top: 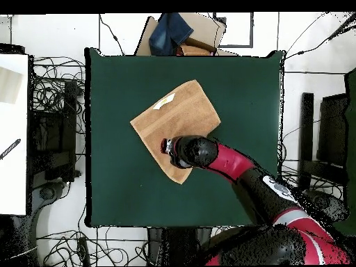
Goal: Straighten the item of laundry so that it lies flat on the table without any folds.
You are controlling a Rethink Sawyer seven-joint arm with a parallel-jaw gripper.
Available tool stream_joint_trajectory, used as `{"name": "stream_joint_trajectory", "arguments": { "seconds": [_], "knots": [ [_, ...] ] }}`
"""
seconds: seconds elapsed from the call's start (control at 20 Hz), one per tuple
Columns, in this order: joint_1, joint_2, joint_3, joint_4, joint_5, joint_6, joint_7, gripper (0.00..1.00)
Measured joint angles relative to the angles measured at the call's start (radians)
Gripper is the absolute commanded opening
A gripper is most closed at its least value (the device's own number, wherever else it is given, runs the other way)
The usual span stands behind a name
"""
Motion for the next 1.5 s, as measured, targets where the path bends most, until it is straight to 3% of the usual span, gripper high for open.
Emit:
{"name": "stream_joint_trajectory", "arguments": {
  "seconds": [0.6,1.5],
  "knots": [
    [-0.01,0.096,-0.003,0.016,-0.018,-0.07,0.0,0.0],
    [-0.007,0.093,-0.004,0.026,-0.019,-0.097,0.0,0.0]
  ]
}}
